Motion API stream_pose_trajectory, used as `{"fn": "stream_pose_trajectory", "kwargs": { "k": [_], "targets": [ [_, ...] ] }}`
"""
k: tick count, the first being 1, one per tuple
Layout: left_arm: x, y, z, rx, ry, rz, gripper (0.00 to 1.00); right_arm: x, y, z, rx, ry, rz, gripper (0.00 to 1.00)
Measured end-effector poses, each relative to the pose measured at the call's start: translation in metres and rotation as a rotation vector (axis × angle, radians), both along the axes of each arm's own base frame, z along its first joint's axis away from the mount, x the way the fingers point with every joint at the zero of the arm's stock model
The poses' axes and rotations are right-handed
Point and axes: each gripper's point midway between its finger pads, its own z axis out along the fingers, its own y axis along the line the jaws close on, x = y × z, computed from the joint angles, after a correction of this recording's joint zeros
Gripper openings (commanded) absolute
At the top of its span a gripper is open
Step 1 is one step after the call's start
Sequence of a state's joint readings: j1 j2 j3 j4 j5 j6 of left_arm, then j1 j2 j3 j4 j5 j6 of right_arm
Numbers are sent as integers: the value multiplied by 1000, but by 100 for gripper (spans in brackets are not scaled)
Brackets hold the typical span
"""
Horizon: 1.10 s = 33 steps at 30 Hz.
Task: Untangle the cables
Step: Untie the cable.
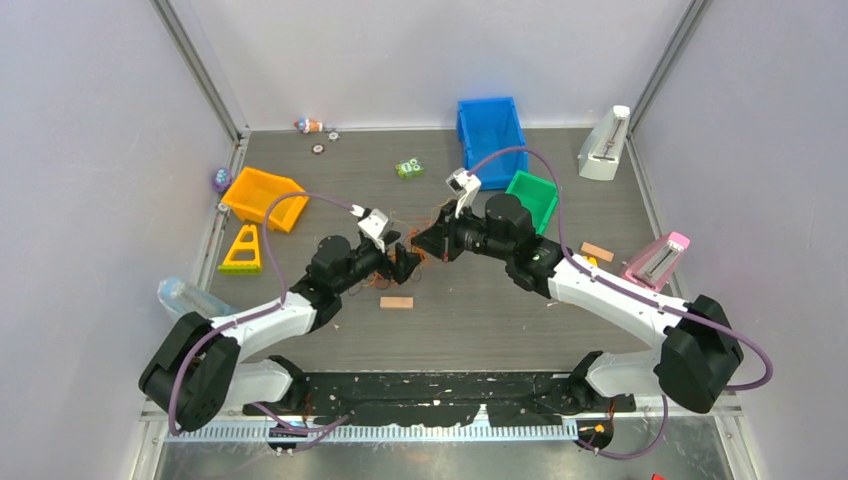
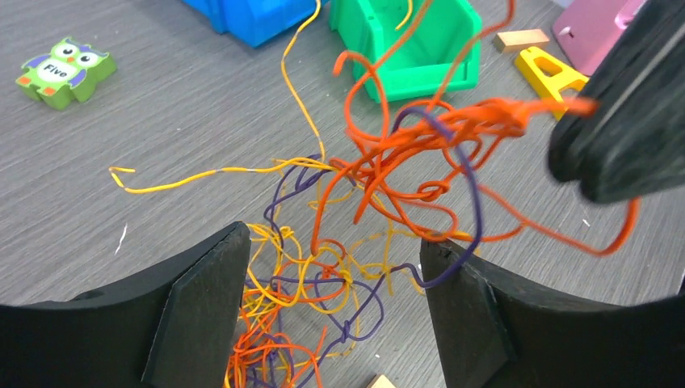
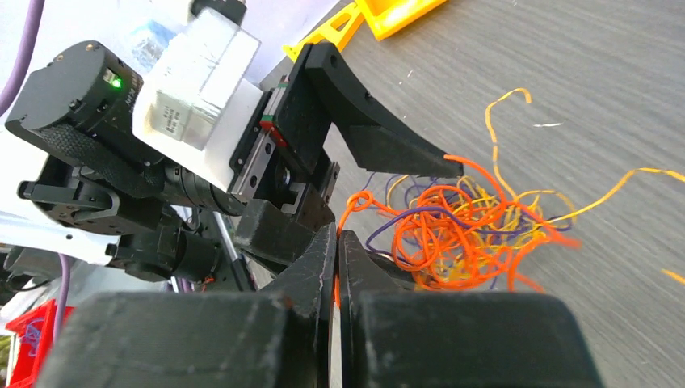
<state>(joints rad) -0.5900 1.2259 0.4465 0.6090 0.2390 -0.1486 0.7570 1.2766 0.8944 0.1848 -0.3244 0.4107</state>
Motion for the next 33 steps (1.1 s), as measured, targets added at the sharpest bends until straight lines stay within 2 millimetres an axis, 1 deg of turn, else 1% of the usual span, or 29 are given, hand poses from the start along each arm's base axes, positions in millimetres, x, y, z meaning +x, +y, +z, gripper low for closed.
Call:
{"fn": "stream_pose_trajectory", "kwargs": {
  "k": [5, 6, 7, 8, 9, 10, 12, 13, 15, 18, 21, 23, 26, 29, 31, 33],
  "targets": [
    [-6, -7, 12, -47, -72, -55, 75, -13, 11, -10, -8, 40, 48, 5],
    [-8, -10, 15, -59, -95, -74, 74, -15, 12, -10, -8, 45, 56, 5],
    [-10, -11, 16, -65, -113, -88, 69, -17, 13, -10, -6, 50, 62, 6],
    [-12, -13, 18, -74, -133, -106, 63, -19, 13, -10, -5, 53, 68, 5],
    [-14, -15, 17, -80, -145, -119, 52, -20, 14, -11, -4, 57, 71, 5],
    [-16, -17, 15, -83, -148, -133, 40, -21, 14, -11, -6, 63, 75, 5],
    [-16, -19, 11, -78, -148, -142, 10, -22, 13, -13, -11, 75, 78, 5],
    [-16, -19, 9, -73, -142, -144, 0, -23, 13, -14, -16, 82, 80, 5],
    [-15, -18, 7, -58, -139, -142, 0, -25, 12, -13, -25, 92, 81, 5],
    [-9, -17, 8, -40, -136, -116, 0, -22, 9, -6, -40, 87, 61, 5],
    [-4, -13, 6, -28, -125, -85, 0, -16, -1, 10, -58, 51, 3, 5],
    [-1, -11, 3, -12, -106, -60, 0, -8, -12, 25, -66, 16, -61, 5],
    [10, -7, 2, 23, -67, -8, 0, 5, -36, 53, -66, -43, -179, 5],
    [25, -5, 11, 47, -47, 45, 0, 21, -69, 82, -56, -95, -325, 5],
    [32, -4, 16, 53, -38, 72, 0, 29, -90, 95, -55, -118, -415, 5],
    [39, 1, 15, 64, -18, 100, 0, 34, -113, 105, -58, -140, -509, 5]
  ]
}}
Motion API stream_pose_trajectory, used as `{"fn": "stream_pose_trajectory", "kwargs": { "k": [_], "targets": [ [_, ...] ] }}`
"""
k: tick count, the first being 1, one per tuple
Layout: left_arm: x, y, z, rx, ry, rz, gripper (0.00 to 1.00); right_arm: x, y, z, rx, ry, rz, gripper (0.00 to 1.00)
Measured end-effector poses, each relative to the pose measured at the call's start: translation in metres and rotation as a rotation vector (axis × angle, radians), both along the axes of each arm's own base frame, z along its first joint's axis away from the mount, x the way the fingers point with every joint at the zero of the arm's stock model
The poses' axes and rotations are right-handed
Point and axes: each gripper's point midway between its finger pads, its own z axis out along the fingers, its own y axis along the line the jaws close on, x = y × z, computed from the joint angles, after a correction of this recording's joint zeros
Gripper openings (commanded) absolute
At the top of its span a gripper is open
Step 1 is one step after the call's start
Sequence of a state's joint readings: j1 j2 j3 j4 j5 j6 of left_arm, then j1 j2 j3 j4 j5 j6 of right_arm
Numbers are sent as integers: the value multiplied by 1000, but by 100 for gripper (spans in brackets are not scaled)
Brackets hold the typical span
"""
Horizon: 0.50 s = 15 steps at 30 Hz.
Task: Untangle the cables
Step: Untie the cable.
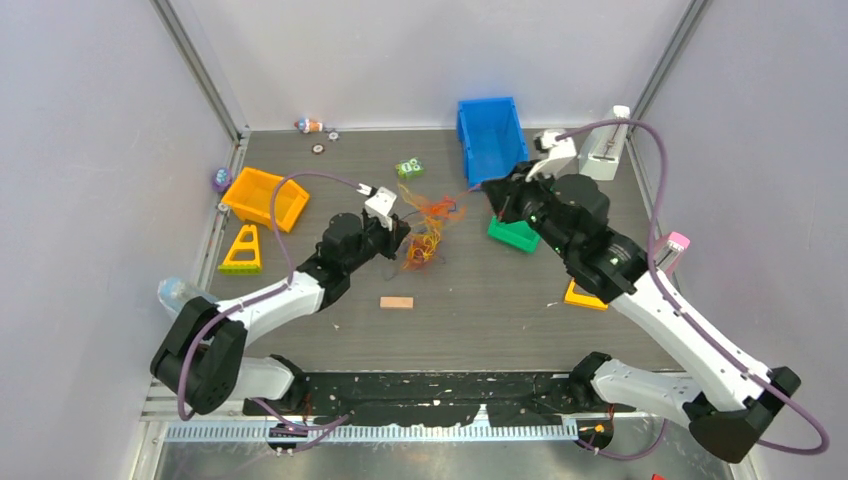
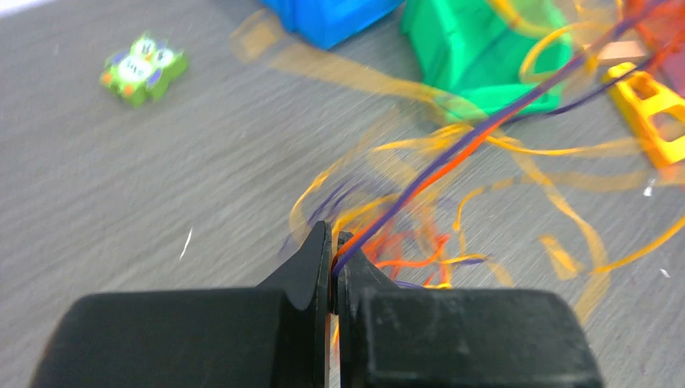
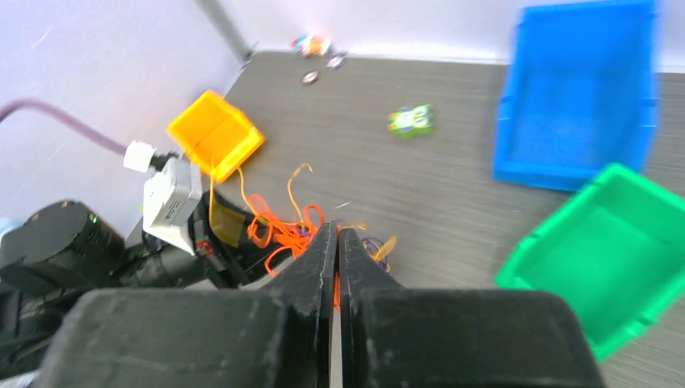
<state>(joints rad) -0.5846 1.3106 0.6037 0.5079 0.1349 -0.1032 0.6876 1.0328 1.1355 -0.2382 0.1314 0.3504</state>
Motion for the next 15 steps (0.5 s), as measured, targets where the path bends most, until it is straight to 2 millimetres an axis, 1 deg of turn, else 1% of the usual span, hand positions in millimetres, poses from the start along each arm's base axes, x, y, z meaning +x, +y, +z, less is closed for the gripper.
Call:
{"fn": "stream_pose_trajectory", "kwargs": {
  "k": [2, 3, 4, 5, 6, 7, 9, 15],
  "targets": [
    [6, 9, -10, 17, 45, 42, 0, 3, -24, 10, 1, -24, -95, 5],
    [9, 17, -19, 28, 79, 70, 0, 4, -34, 15, 5, -37, -137, 5],
    [12, 28, -31, 40, 128, 107, 0, 4, -48, 21, 12, -55, -198, 5],
    [15, 39, -41, 47, 170, 142, 0, 3, -59, 27, 20, -70, -239, 5],
    [17, 47, -46, 40, 201, 170, 0, 1, -68, 32, 27, -81, -272, 5],
    [18, 52, -48, 25, 216, 188, 0, -2, -73, 33, 26, -82, -287, 5],
    [20, 59, -42, -9, 219, 214, 0, -5, -80, 30, 15, -75, -309, 5],
    [11, 90, -26, -76, 170, 356, 0, -1, -91, 6, -43, -11, -378, 5]
  ]
}}
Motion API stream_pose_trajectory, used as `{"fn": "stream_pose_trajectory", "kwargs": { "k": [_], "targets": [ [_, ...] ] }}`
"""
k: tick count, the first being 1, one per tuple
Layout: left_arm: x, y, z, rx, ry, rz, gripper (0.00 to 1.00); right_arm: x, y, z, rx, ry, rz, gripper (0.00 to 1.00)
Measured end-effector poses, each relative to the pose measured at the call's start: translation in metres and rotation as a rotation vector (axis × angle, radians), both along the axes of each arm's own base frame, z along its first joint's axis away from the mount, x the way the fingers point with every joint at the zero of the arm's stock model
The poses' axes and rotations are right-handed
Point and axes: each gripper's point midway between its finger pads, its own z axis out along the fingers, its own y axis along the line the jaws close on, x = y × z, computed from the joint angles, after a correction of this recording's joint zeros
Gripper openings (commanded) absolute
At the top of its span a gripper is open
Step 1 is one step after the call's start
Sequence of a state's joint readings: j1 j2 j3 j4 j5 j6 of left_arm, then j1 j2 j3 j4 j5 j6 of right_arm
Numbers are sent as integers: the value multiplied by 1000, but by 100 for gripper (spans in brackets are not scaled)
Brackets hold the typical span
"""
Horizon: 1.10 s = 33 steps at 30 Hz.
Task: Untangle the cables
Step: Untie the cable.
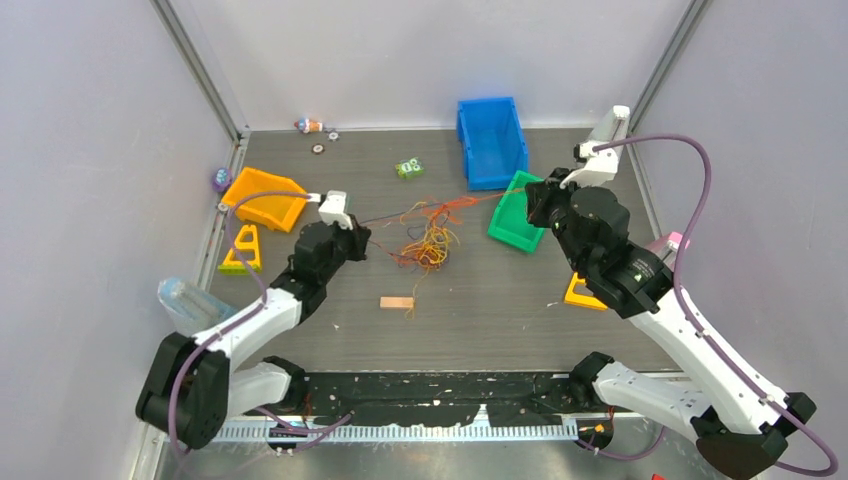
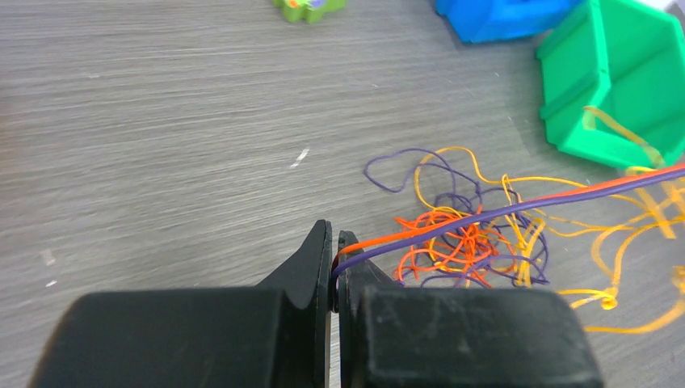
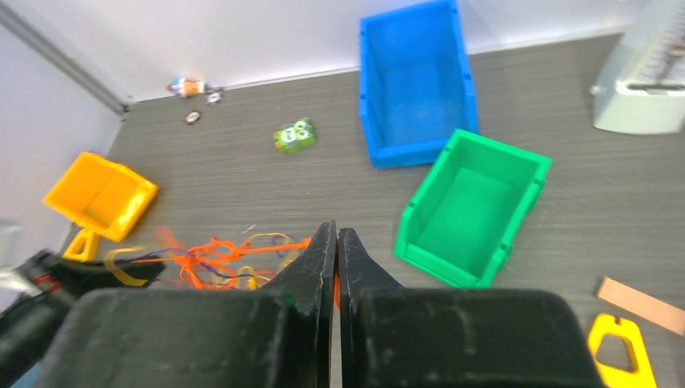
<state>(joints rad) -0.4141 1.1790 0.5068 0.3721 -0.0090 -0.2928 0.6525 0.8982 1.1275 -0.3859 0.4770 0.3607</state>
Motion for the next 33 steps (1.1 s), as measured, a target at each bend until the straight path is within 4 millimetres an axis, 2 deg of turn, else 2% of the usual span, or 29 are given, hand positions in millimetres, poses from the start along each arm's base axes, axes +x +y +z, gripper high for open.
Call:
{"fn": "stream_pose_trajectory", "kwargs": {
  "k": [4, 9, 11, 13, 14, 15, 17, 19, 22, 27, 28, 30, 31, 33],
  "targets": [
    [-5, 29, 5, -56, -22, 119, 0, 3, -17, -18, -2, 43, -108, 5],
    [-5, 40, 7, -90, -25, 168, 0, 6, -26, -41, -23, 82, -139, 5],
    [-5, 47, 3, -81, -17, 192, 2, 8, -23, -43, -45, 83, -105, 9],
    [-6, 52, -3, -72, -3, 197, 12, 9, -10, -44, -53, 69, -12, 18],
    [-7, 52, -6, -68, 6, 186, 18, 8, -2, -46, -55, 69, 38, 30],
    [-8, 50, -6, -69, 11, 169, 26, 6, 10, -51, -59, 73, 107, 52],
    [-12, 41, -7, -67, 15, 110, 36, 1, 32, -65, -58, 100, 235, 74],
    [-16, 32, -7, -72, 19, 59, 41, -5, 53, -86, -75, 146, 357, 78],
    [-19, 25, -7, -71, 21, 16, 51, -12, 76, -127, -98, 254, 491, 78],
    [-22, 24, -10, -64, 34, 8, 62, -17, 105, -172, -120, 382, 609, 76],
    [-22, 25, -10, -62, 36, 13, 68, -18, 114, -180, -130, 397, 629, 76],
    [-22, 30, -8, -56, 32, 38, 91, -21, 129, -195, -153, 431, 659, 76],
    [-22, 33, -6, -54, 27, 54, 99, -21, 136, -203, -169, 449, 667, 76],
    [-20, 43, 0, -61, 11, 121, 99, -18, 151, -220, -202, 484, 670, 75]
  ]
}}
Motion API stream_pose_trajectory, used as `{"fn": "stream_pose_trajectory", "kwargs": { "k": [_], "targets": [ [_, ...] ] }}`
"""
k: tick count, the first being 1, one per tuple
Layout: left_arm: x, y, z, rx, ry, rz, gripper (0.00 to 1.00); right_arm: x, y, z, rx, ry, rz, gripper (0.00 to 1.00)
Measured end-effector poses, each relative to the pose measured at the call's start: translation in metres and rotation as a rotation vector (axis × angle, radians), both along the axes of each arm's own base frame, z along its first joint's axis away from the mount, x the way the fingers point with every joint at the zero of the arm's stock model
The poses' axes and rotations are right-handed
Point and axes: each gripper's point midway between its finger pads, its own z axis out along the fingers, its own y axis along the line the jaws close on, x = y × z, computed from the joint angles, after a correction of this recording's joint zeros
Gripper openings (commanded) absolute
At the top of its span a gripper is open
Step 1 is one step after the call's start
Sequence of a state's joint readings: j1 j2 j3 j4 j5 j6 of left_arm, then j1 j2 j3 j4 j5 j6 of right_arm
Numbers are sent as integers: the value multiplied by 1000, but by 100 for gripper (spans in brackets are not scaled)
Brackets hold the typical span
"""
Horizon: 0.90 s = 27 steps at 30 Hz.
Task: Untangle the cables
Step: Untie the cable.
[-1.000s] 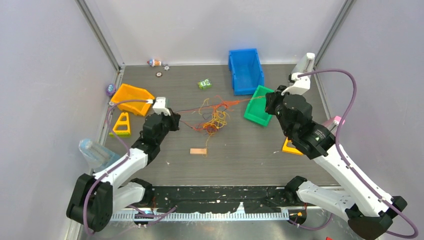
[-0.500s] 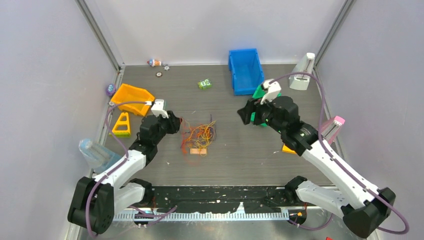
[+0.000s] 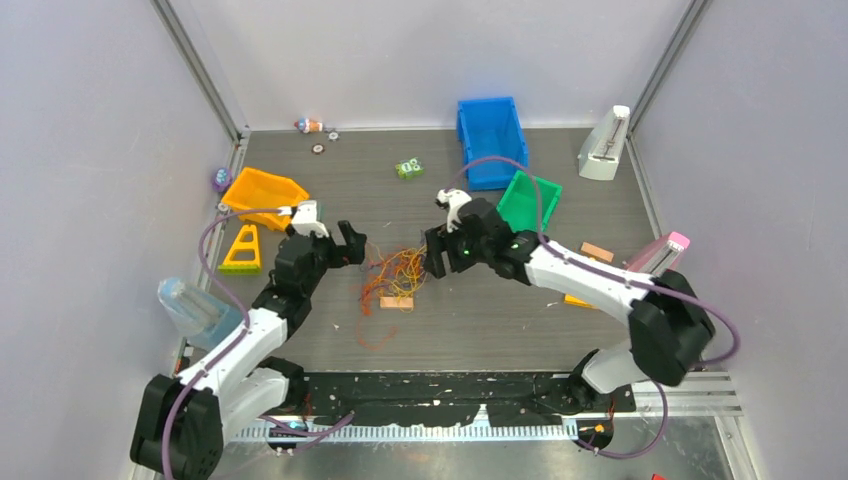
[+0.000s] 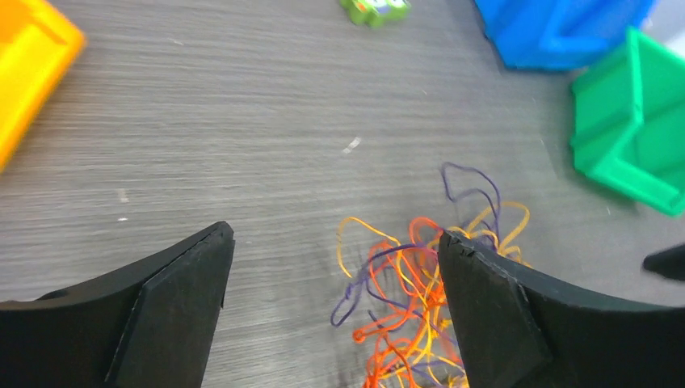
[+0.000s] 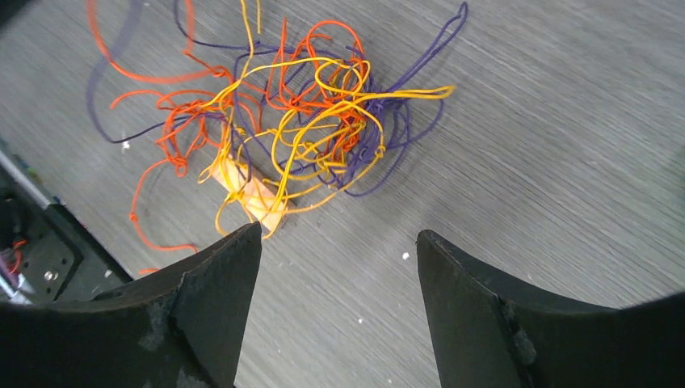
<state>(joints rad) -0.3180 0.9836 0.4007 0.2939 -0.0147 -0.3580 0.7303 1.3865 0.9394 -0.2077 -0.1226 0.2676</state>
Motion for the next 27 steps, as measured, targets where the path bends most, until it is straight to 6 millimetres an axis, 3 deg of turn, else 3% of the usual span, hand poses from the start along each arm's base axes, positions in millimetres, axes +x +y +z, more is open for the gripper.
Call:
{"fn": "stream_pose_trajectory", "kwargs": {
  "k": [6, 10, 12, 15, 17, 24, 27],
  "targets": [
    [-2, 32, 8, -39, -20, 204, 100, 19, 28, -41, -42, 52, -47, 70],
    [-4, 35, 5, -41, -10, 221, 99, 26, 38, -60, -44, 83, -66, 65],
    [-5, 33, 5, -43, -9, 205, 98, 32, 46, -69, -42, 94, -71, 52],
    [-9, 28, 1, -39, 14, 175, 94, 35, 53, -78, -51, 98, -66, 20],
    [-15, 26, -9, -27, 64, 157, 88, 39, 51, -81, -66, 89, -79, 8],
    [-47, 8, -43, -4, 310, 30, 56, 64, 29, -80, -116, 31, -182, 5],
    [-63, 2, -55, -1, 384, -17, 59, 73, 23, -79, -105, 7, -211, 5]
  ]
}}
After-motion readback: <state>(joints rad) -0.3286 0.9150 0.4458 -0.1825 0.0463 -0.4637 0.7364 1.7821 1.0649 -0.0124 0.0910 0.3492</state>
